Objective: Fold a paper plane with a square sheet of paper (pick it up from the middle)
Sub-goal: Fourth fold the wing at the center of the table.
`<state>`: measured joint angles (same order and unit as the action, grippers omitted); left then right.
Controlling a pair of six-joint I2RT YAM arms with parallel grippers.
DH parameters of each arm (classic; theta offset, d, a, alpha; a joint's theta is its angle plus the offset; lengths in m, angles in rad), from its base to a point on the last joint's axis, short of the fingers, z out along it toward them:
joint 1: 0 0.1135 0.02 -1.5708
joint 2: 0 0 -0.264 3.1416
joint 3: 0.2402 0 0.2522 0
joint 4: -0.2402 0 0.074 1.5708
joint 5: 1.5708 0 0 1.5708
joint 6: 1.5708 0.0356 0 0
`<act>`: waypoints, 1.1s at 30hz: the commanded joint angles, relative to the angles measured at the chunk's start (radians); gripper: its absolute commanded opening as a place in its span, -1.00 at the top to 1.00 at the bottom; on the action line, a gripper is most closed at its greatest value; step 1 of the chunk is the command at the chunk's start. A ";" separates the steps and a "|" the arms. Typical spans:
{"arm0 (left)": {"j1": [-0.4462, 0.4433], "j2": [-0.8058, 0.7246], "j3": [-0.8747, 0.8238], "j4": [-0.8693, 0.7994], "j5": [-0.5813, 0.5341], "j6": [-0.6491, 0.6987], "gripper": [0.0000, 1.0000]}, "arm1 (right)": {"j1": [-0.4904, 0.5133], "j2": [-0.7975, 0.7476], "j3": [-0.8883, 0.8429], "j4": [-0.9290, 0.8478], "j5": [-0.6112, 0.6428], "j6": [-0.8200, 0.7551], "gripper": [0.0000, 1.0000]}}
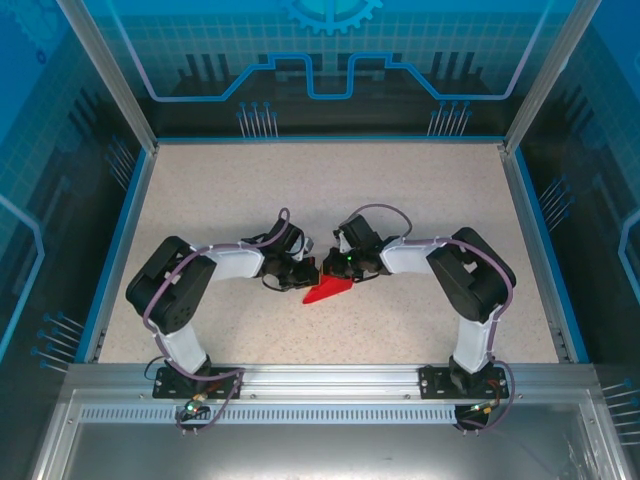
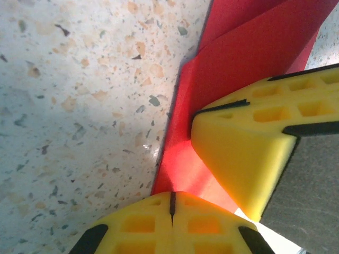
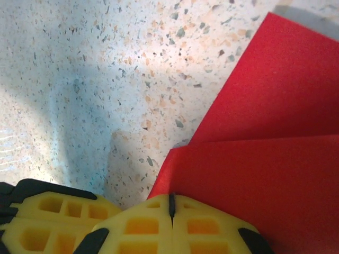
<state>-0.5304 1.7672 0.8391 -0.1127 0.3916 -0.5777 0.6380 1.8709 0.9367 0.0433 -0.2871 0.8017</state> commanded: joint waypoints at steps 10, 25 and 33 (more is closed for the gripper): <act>-0.020 0.125 -0.066 -0.209 -0.162 -0.025 1.00 | -0.295 0.004 -0.083 0.027 -0.030 -0.155 0.93; -0.025 0.097 -0.042 -0.194 -0.146 -0.008 1.00 | -0.233 -0.275 -0.133 -0.026 0.004 -0.102 0.91; -0.033 0.059 -0.032 -0.186 -0.145 -0.003 1.00 | -0.037 -0.118 -0.085 0.033 0.011 0.030 0.93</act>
<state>-0.5510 1.7763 0.8616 -0.1024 0.3702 -0.5953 0.5903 1.6985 0.8265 0.0769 -0.2947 0.7742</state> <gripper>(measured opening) 0.044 0.045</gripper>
